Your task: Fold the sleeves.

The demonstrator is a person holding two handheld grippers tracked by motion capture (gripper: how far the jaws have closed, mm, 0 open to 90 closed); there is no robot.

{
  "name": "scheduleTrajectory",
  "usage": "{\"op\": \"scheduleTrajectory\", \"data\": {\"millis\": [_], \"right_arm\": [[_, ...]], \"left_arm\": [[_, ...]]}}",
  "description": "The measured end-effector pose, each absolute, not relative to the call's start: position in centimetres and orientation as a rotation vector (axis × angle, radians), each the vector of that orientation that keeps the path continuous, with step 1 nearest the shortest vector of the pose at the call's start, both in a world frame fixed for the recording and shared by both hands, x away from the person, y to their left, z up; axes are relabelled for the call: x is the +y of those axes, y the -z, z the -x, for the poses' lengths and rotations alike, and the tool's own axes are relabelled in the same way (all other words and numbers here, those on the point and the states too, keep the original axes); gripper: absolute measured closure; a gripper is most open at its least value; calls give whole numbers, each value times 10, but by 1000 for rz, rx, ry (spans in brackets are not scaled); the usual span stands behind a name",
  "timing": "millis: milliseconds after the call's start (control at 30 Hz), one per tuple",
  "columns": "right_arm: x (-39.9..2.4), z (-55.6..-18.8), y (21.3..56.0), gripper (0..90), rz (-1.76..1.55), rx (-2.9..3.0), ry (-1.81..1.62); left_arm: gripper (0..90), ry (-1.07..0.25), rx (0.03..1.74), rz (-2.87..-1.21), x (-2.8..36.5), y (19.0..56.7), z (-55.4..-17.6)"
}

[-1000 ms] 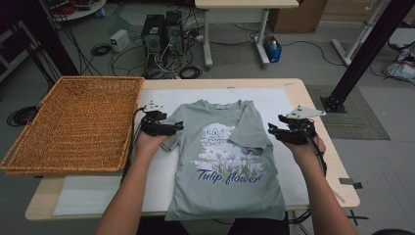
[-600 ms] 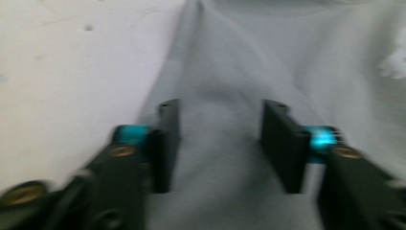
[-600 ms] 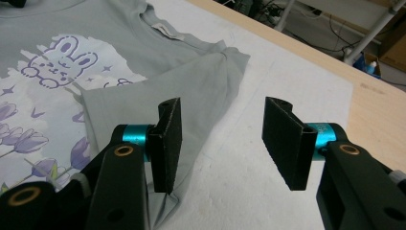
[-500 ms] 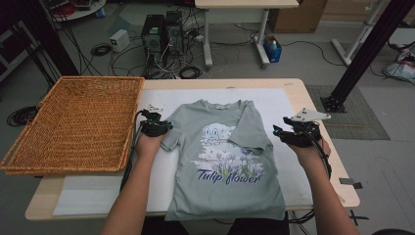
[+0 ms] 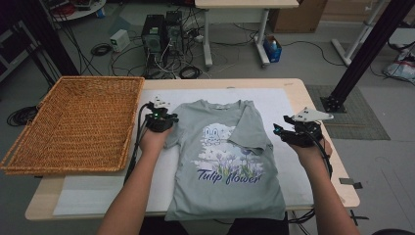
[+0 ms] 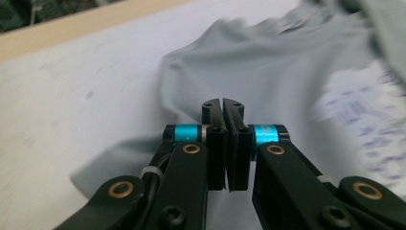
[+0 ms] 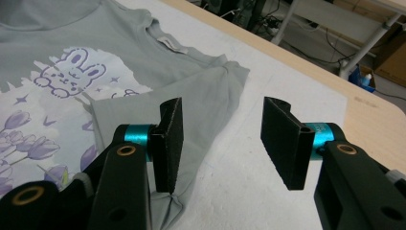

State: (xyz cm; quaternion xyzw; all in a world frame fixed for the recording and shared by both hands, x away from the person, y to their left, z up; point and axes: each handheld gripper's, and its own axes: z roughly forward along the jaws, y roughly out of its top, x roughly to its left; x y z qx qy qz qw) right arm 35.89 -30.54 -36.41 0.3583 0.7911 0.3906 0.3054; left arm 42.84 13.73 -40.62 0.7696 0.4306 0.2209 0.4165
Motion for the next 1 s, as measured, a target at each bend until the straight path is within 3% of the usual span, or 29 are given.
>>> {"op": "scheduleTrajectory", "data": {"millis": [300, 367, 467, 633, 867, 1000], "right_arm": [[-305, -355, 360, 510, -943, 2081, -1051], [-304, -355, 360, 509, -945, 2081, -1052], [-304, -355, 358, 509, -944, 2078, -1053], [-302, -353, 355, 509, -939, 2072, -1056], [-304, -352, 359, 509, -950, 2077, -1043], [-304, -350, 359, 509, -949, 2078, -1028]], "left_arm": [[858, -465, 896, -2043, 67, 409, -408], [715, -461, 873, -2052, 62, 411, -404], [594, -485, 891, -1999, 72, 403, -402], [493, -504, 1018, -1936, 110, 401, -415], [472, -368, 1027, -1963, 112, 428, -419], [605, -364, 979, -1970, 102, 429, -412]]}}
